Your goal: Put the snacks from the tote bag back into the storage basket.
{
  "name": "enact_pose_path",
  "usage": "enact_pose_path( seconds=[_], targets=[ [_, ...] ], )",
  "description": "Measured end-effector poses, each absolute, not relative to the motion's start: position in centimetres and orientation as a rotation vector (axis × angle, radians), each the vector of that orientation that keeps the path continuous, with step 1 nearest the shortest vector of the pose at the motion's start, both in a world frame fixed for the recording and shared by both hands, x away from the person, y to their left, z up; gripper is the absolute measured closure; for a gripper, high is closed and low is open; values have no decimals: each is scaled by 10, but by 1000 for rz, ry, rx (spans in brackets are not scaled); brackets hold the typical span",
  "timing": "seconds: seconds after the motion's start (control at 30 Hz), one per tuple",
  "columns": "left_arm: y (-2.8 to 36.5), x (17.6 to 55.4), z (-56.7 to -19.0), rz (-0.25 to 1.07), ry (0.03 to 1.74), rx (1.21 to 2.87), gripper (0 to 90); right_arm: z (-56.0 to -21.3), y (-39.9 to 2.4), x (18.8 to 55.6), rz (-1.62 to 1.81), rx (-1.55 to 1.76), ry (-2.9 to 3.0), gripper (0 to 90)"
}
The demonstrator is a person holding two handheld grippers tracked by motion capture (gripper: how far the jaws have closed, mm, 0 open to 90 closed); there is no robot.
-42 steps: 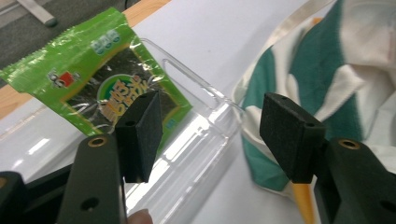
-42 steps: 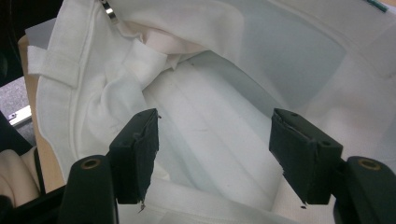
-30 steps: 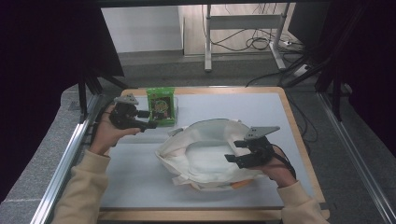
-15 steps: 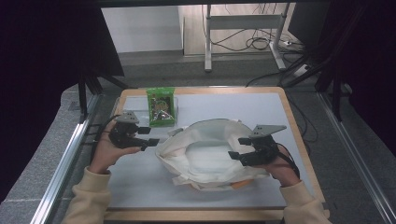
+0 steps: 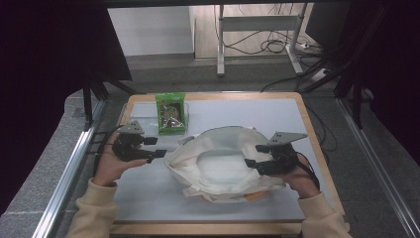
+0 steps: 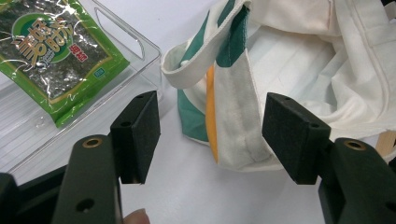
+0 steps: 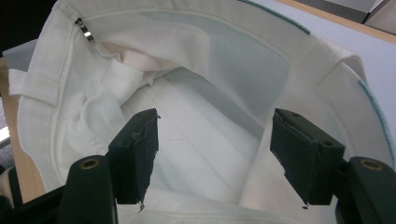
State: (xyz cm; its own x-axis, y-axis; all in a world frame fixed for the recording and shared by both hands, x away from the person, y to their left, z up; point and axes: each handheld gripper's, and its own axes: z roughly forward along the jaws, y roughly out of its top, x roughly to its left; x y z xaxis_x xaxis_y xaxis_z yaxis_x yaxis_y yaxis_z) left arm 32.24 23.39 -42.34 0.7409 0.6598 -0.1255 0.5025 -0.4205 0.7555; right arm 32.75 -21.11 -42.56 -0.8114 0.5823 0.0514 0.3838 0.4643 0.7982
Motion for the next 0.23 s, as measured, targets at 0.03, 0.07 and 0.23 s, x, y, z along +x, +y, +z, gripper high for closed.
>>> enact_pose_path(
  seconds=[0.03, 0.07, 0.23],
  targets=[
    [234, 323, -424, 237, 872, 2108, 367, -426, -211, 328, 1266, 836, 2484, 321],
    [234, 323, -424, 236, 873, 2107, 366, -426, -211, 328, 1267, 838, 2482, 321],
    [233, 326, -427, 236, 877, 2111, 352, -425, -214, 328, 1277, 842, 2460, 318]
  ],
)
